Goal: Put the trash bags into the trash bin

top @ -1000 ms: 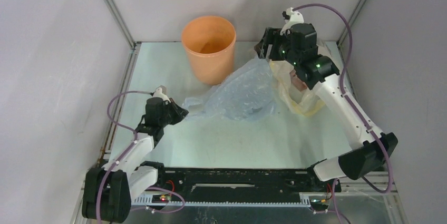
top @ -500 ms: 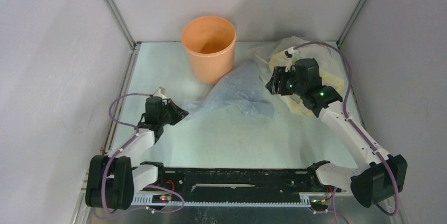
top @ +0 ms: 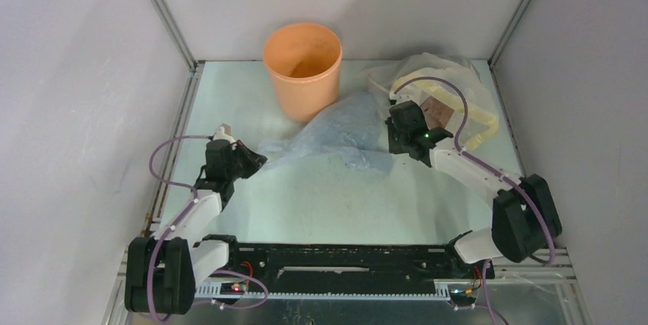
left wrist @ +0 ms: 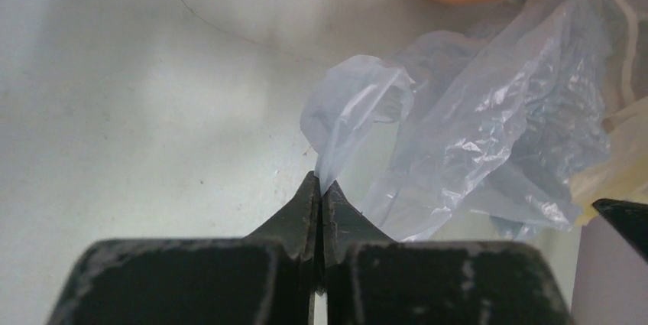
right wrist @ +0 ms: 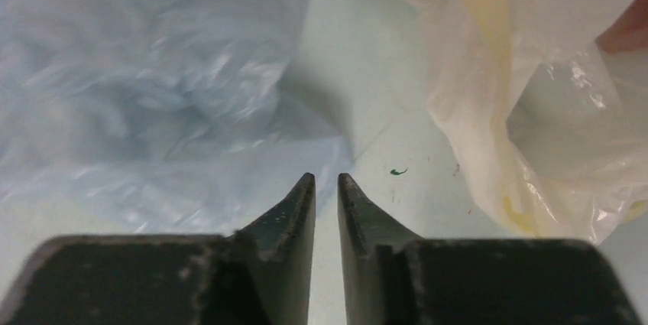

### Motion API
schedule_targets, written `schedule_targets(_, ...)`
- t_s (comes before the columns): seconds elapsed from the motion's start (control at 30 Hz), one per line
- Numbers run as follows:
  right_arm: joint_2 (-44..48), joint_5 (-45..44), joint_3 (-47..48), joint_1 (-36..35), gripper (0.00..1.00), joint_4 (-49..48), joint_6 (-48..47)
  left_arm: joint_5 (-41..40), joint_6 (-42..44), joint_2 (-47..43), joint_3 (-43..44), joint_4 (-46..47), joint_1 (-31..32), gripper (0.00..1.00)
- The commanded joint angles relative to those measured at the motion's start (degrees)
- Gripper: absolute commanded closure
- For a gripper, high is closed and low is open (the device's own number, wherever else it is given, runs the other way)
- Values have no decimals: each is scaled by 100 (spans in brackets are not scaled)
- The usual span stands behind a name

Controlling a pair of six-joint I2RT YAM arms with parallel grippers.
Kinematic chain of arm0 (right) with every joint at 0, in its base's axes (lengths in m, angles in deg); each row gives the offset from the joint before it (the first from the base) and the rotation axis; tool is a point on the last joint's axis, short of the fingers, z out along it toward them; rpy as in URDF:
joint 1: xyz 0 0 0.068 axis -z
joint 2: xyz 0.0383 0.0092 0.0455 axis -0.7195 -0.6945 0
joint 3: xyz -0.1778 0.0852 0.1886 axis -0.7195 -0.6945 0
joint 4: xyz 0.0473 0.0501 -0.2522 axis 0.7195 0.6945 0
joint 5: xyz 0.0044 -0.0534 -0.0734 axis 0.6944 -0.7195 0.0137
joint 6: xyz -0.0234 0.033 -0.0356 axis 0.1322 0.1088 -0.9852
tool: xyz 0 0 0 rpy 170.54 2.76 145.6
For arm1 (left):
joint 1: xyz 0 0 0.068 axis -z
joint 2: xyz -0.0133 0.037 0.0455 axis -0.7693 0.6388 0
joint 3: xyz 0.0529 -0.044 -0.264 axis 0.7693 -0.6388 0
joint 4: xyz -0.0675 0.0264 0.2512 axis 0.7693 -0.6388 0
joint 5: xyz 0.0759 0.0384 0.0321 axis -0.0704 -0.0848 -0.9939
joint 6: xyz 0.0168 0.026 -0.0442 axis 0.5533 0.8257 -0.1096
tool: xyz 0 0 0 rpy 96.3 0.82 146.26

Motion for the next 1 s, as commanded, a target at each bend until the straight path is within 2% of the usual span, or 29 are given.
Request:
schedule_targets(0.0,-470,-633,223,83,90,-307,80,-329,-116,-176,321,-3,-156,97)
schedule_targets(0.03,-597,-655,268,52,97,-308,83,-322,-115,-136,386,-3,-168,96)
schedule_targets(0.07,-720,-663,304,15,100,-312,70,-301,-107,-79,451,-3,-171,96)
schedule_targets(0.2,-1202,-657,440,-301,100,-356,-78,-96,-105,252,644,125,-171,91)
schedule_targets(0.37,-1761,-484,788,-745,100,-159,-422,-72,-124,495,840,260,-171,75)
schedule_targets(0.43,-1904,-438,936,-1028,100,-74,-581,-51,-116,552,938,256,-171,63)
schedule_targets(0.53,-1917,-280,1119,-1532,100,22,-607,-20,-97,524,1045,163,-171,38)
schedule_targets(0.6,-1757,130,1144,-1844,100,-28,-518,-162,-90,343,1050,-33,-171,29)
schedule_targets(0.73,-1323,921,1145,-2495,100,-383,-379,-724,-1,-312,946,-558,-171,2)
schedule_targets(0.8,-1140,1190,1166,-2646,100,-479,-368,-787,73,-686,914,-798,-171,0)
schedule_targets(0.97,-696,1553,1147,-2297,86,-233,-29,-924,248,-1530,894,-1627,-100,0)
